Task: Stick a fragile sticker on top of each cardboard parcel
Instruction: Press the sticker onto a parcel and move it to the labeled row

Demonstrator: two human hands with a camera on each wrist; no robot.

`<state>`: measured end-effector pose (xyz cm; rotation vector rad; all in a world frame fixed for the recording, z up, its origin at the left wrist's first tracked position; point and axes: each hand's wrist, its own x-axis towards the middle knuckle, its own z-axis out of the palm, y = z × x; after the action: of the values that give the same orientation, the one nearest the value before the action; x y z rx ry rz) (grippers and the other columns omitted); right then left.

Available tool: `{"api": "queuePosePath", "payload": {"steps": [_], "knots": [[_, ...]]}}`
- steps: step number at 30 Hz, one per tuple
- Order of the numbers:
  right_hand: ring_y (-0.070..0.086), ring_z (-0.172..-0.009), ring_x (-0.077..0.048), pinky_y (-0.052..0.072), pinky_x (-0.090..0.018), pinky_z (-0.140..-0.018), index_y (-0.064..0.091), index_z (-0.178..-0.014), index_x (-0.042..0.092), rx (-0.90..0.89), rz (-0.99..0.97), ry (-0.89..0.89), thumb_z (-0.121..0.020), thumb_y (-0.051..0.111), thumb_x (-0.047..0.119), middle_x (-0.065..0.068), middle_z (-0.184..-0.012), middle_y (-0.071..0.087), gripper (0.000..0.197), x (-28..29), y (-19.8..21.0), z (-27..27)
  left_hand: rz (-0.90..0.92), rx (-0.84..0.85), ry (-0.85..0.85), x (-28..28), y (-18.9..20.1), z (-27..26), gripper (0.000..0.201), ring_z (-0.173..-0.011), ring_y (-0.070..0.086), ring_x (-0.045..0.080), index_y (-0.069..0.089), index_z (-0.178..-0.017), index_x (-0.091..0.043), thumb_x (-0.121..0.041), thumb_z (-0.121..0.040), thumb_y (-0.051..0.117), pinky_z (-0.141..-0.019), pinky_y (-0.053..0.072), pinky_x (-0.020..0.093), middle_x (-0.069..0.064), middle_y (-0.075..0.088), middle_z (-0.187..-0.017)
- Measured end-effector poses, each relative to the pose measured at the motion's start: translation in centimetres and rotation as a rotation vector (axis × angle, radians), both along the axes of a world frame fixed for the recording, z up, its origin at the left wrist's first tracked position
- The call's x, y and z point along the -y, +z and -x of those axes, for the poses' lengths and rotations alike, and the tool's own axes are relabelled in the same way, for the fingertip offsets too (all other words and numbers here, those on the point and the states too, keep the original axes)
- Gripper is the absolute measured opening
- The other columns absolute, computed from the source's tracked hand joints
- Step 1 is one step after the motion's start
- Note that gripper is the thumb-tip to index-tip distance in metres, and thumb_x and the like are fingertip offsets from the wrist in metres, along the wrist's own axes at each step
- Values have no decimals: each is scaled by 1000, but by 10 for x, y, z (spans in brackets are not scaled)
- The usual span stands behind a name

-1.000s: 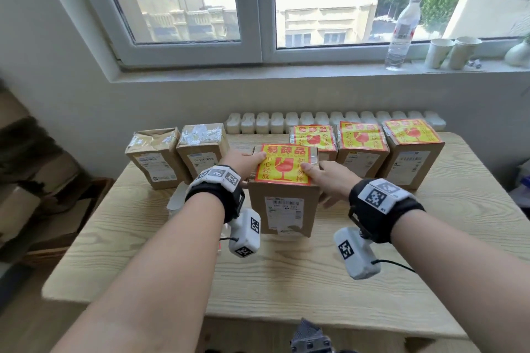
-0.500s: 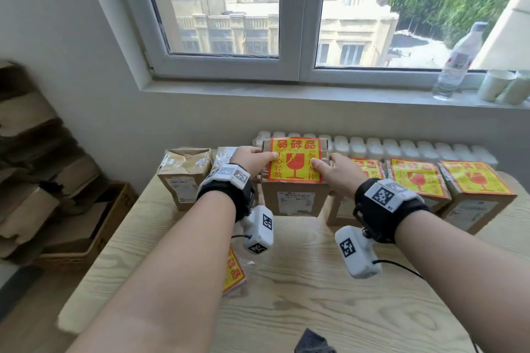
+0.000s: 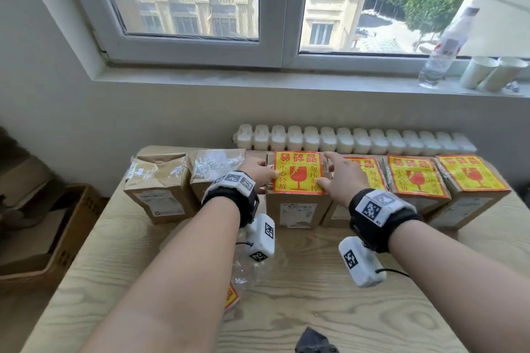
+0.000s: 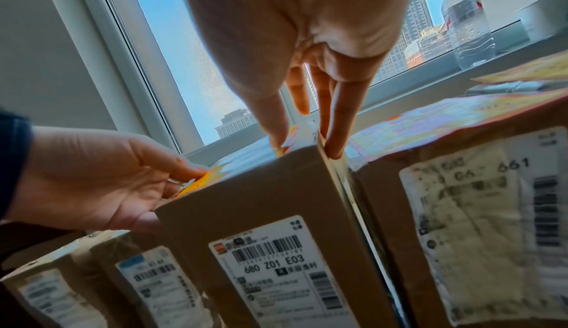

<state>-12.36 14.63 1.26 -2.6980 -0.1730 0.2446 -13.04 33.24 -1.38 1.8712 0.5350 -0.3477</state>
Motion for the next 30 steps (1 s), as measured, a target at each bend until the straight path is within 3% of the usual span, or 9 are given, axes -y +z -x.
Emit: {"api": "queuePosePath", "payload": {"steps": [4, 9, 13, 18, 23, 27, 30], "knots": [[54, -118, -24, 44, -31, -92, 50, -135, 17, 28, 28, 3, -92, 61, 24, -7, -130, 59, 45, 3, -4, -1, -19, 30, -51, 0, -4, -4, 14, -102, 67, 24, 64, -105, -16, -18, -91, 64, -91, 55, 43, 8, 70, -111], [48, -126, -23, 38, -34, -103, 54, -132, 15, 48, 84, 15, -92, 60, 28, -7, -134, 55, 42, 1, -5, -5, -46, 38, -53, 1, -7, -10, 41, -102, 68, 24, 55, -131, -11, -21, -92, 62, -91, 55, 43, 8, 69, -114], [46, -128, -23, 37, -35, -105, 53, -134, 16, 38, 65, 9, -92, 61, 28, -6, -137, 53, 45, 1, -5, -7, -106, 53, -46, 0, -10, -9, 51, -102, 65, 22, 49, -138, -15, -27, -91, 64, -91, 54, 41, 4, 64, -124], [45, -127, -22, 37, -35, -105, 57, -130, 19, 72, 45, -2, -91, 60, 30, -6, -135, 53, 40, -3, -5, -8, -172, 86, -48, -3, -10, -7, 60, -119, 58, 25, 46, -141, -15, -34, -87, 66, -99, 50, 43, 7, 56, -138], [48, -122, -21, 39, -36, -101, 62, -122, 22, 144, -12, 50, -92, 58, 30, -2, -129, 56, 31, -29, 4, -11, -238, 132, 26, -25, 4, -7, 42, -110, 62, 22, 58, -130, -16, -27, -89, 62, -98, 50, 37, 5, 62, -127], [53, -116, -20, 41, -35, -99, 65, -117, 20, 188, -61, 147, -92, 56, 26, -3, -123, 60, 27, -61, 8, -12, -309, 159, 85, -58, 11, -1, 30, -112, 62, 21, 67, -119, -16, -19, -89, 62, -96, 49, 30, 4, 67, -122], [54, -114, -20, 42, -34, -98, 66, -116, 18, 184, -94, 197, -91, 55, 23, -4, -121, 61, 27, -87, 7, -13, -327, 144, 150, -85, 13, 7, 26, -106, 64, 24, 69, -111, -18, -16, -87, 59, -92, 52, 31, 3, 70, -115]]}}
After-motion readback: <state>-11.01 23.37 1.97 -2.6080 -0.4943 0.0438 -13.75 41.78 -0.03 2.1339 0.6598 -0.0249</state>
